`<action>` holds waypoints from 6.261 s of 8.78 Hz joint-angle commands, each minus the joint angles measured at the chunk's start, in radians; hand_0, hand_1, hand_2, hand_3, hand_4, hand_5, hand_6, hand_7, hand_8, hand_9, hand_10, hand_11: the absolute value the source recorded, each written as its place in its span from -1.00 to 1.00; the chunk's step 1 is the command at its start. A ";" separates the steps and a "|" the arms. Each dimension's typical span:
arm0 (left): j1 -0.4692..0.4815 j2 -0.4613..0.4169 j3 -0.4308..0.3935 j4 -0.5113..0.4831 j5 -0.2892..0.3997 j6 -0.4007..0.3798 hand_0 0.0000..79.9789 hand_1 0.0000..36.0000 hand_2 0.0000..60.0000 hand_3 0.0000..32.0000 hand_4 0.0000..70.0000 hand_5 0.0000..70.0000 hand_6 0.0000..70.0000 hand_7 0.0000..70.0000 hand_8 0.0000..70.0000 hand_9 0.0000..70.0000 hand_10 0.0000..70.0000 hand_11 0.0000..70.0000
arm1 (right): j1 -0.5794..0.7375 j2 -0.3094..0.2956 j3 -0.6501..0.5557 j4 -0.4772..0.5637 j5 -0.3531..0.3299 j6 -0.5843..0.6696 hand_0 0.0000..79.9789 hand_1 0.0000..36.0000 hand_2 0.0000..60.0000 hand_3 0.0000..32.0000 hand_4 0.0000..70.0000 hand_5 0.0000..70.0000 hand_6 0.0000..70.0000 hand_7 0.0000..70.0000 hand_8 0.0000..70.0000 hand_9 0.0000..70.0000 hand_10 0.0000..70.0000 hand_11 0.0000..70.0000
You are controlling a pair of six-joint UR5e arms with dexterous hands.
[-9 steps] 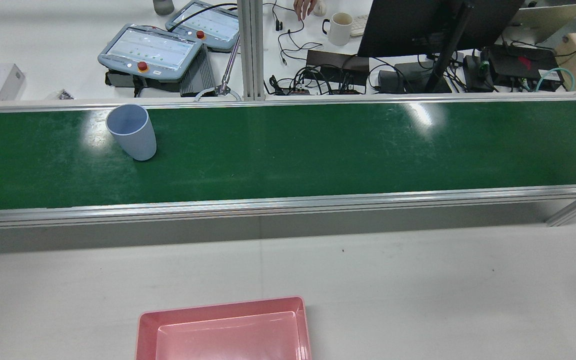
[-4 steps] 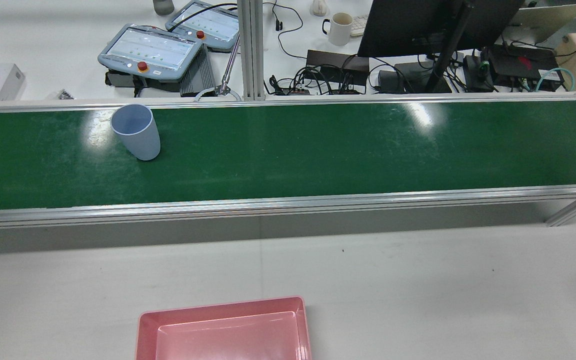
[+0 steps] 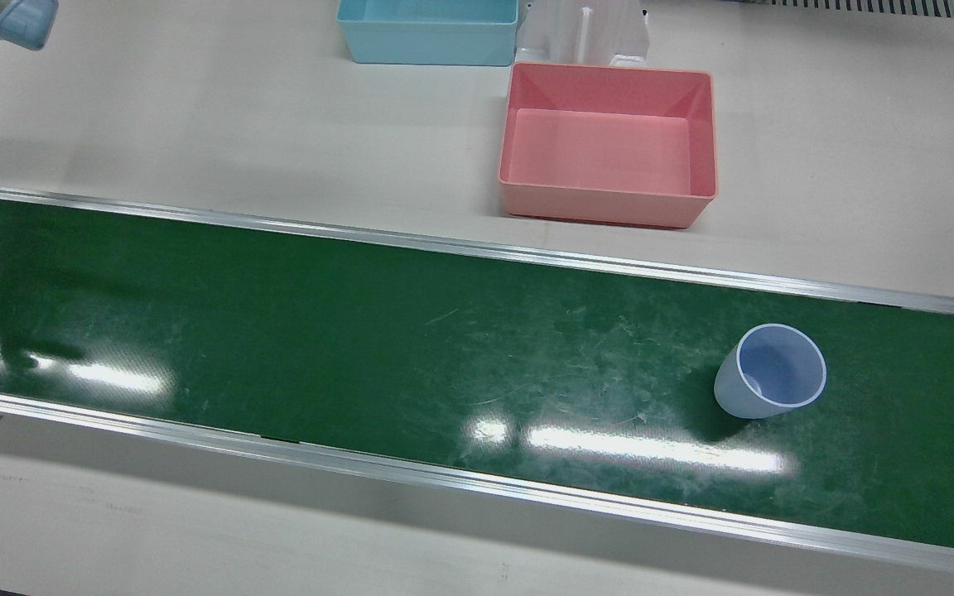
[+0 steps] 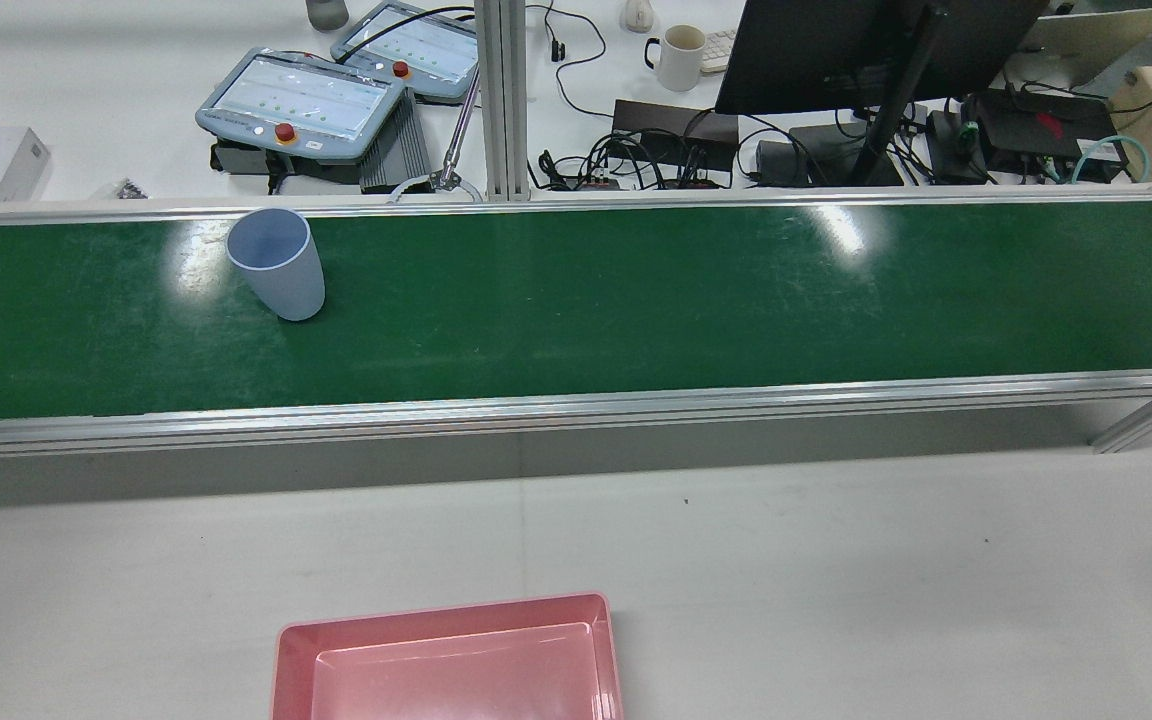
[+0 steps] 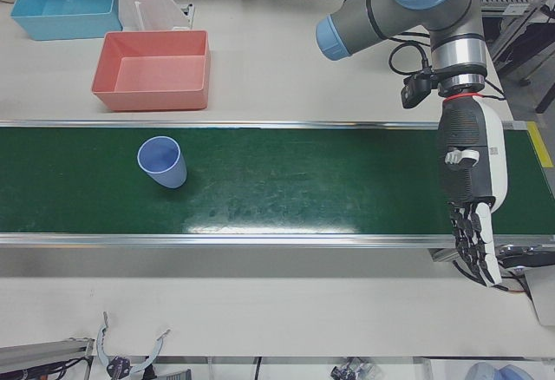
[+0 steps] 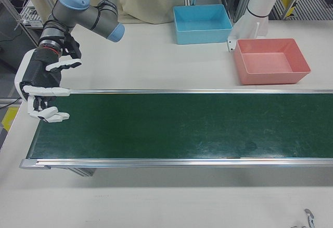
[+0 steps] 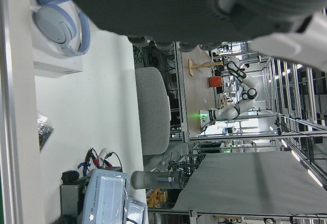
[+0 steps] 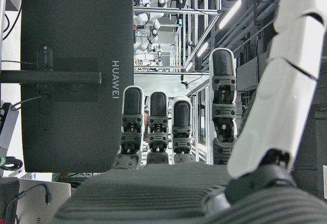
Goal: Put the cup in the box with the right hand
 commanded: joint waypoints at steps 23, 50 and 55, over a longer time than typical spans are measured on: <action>-0.001 0.000 -0.015 0.008 0.000 0.004 -1.00 -1.00 -1.00 -1.00 -1.00 -1.00 -1.00 -1.00 -1.00 -1.00 -1.00 -1.00 | -0.001 -0.002 -0.002 0.005 0.003 0.004 0.31 -0.23 -0.78 -1.00 0.85 -0.81 -0.56 0.59 -0.34 0.03 -0.21 0.15; -0.001 0.000 -0.019 0.009 0.000 0.004 -1.00 -1.00 -1.00 -1.00 -1.00 -1.00 -1.00 -1.00 -1.00 -1.00 -1.00 -1.00 | 0.002 -0.008 0.001 0.005 0.001 0.004 0.28 -0.28 -0.80 -1.00 0.73 -0.82 -0.60 0.45 -0.38 -0.05 -0.26 0.08; -0.001 0.000 -0.019 0.009 0.000 0.004 -1.00 -1.00 -1.00 -1.00 -1.00 -1.00 -1.00 -1.00 -1.00 -1.00 -1.00 -1.00 | 0.002 -0.008 -0.001 0.006 0.001 0.004 0.30 -0.25 -0.81 -1.00 0.78 -0.81 -0.59 0.49 -0.37 -0.03 -0.24 0.11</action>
